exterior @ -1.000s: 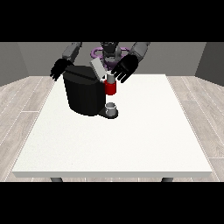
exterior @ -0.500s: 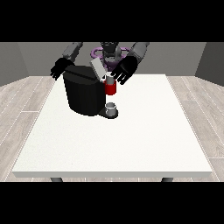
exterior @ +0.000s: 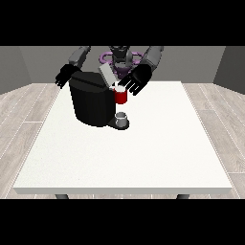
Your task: Insert the coffee pod into the coffee machine and close the lid
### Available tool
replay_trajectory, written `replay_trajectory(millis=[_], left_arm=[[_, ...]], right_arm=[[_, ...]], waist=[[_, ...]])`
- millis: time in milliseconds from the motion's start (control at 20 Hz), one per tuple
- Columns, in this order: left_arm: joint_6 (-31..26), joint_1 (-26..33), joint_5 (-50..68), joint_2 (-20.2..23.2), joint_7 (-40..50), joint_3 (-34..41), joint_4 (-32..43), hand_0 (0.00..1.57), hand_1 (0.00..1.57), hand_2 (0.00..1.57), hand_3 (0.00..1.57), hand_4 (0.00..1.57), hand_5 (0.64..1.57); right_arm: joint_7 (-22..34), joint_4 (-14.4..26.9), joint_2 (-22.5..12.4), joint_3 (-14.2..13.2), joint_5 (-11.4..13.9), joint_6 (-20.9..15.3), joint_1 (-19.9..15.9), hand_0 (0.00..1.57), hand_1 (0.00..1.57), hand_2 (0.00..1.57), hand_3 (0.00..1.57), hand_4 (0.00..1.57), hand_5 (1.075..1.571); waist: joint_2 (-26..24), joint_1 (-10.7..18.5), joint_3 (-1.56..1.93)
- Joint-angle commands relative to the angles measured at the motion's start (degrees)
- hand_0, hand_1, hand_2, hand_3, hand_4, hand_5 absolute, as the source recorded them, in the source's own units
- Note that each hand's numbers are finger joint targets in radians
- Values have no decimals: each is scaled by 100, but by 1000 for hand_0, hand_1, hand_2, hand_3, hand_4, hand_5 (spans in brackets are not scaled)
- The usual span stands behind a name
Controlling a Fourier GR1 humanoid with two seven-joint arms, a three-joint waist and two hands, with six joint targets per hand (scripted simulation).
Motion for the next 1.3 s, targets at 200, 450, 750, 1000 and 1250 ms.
replay_trajectory(millis=[200,450,750,1000,1250], left_arm=[[-160,-17,-165,1,6,-168,-74,1085,1085,1132,956,403,1571],[-72,-97,-166,80,-70,-61,78,1050,1050,1119,962,364,1571],[115,324,-471,-205,-297,-419,33,567,567,810,640,235,1571],[-201,49,-623,-14,-176,-528,-51,0,0,0,0,0,1571],[-297,27,-528,154,-258,-333,39,0,0,0,0,0,1571]], right_arm=[[-314,287,-72,-196,-121,101,117,0,0,0,0,335,1571],[224,-76,-124,-120,-67,-29,-249,0,0,0,0,431,1571],[208,-56,-47,-11,-44,6,9,0,0,0,0,459,1571],[-319,343,-62,-262,-156,26,-12,0,0,0,0,413,1571],[4,149,-151,-161,-95,58,73,0,0,0,0,360,1571]], waist=[[-62,180,-5],[-6,41,-9],[-173,94,-9],[6,179,-4],[-191,126,-7]])
